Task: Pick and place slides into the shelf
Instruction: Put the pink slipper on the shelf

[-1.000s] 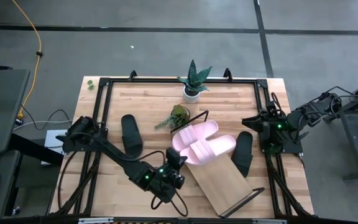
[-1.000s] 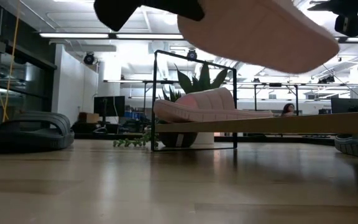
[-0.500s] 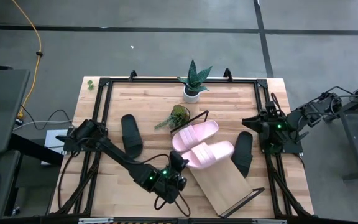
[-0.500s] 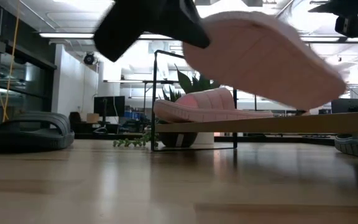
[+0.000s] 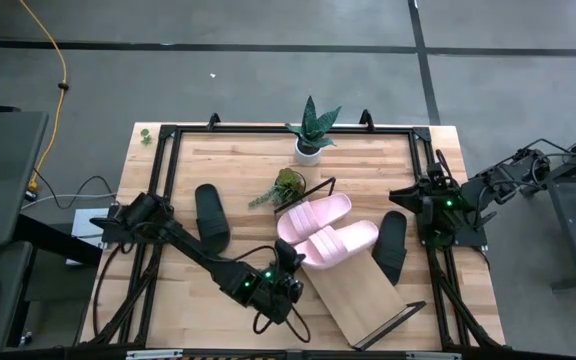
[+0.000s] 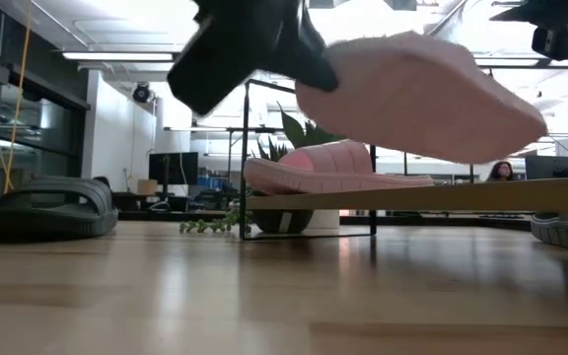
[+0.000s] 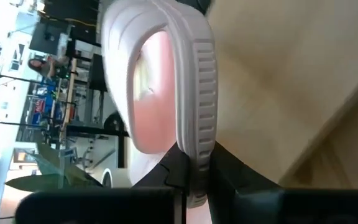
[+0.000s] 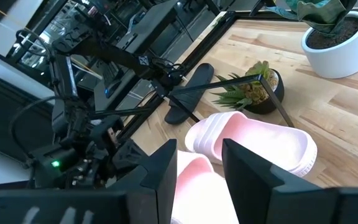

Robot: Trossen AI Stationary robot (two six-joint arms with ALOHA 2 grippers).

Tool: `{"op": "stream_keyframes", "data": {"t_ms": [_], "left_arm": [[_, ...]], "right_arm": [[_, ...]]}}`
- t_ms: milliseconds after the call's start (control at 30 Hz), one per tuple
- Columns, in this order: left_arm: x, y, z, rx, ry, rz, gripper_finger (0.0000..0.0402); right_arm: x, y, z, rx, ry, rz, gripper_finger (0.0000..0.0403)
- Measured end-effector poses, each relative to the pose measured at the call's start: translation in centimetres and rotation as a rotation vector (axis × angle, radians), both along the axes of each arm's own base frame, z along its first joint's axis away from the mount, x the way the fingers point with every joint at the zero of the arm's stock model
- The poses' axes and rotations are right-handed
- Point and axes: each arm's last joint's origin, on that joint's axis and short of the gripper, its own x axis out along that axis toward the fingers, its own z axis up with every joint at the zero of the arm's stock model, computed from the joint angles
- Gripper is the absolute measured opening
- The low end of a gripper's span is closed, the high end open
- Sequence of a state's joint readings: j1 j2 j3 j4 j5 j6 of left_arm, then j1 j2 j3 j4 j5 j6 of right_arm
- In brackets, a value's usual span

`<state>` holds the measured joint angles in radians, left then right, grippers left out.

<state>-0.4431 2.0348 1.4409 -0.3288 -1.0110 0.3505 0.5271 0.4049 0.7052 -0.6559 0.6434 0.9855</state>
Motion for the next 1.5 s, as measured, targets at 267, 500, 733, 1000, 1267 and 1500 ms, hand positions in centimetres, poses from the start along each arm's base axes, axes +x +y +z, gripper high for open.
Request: {"op": "stream_keyframes", "data": {"t_ms": [267, 500, 733, 1000, 1267, 1500], "left_arm": [[-0.1, -0.1, -0.8, -0.012, 0.038, -0.007, 0.0017], [-0.2, 0.1, -0.8, 0.013, 0.034, 0.02, 0.0017], [-0.8, 0.3, -1.2, -0.013, 0.057, 0.059, 0.0017], [-1.0, 0.4, -1.4, -0.048, 0.059, 0.068, 0.0017], [-1.0, 0.3, -1.5, -0.138, 0.035, 0.082, 0.0091], [-0.8, 0.9, -1.5, -0.158, 0.042, 0.091, 0.0163]], "right_arm": [[0.0, 0.0, 0.0, 0.0, 0.0, 0.0, 0.0119], [0.0, 0.0, 0.0, 0.001, -0.001, -0.001, 0.0119], [0.0, 0.0, 0.0, 0.001, -0.003, -0.009, 0.0119], [0.0, 0.0, 0.0, 0.004, -0.005, -0.017, 0.0119], [0.0, -0.1, 0.0, 0.005, -0.007, -0.025, 0.0119], [0.0, -0.1, 0.0, 0.002, -0.01, -0.036, 0.0119]]}}
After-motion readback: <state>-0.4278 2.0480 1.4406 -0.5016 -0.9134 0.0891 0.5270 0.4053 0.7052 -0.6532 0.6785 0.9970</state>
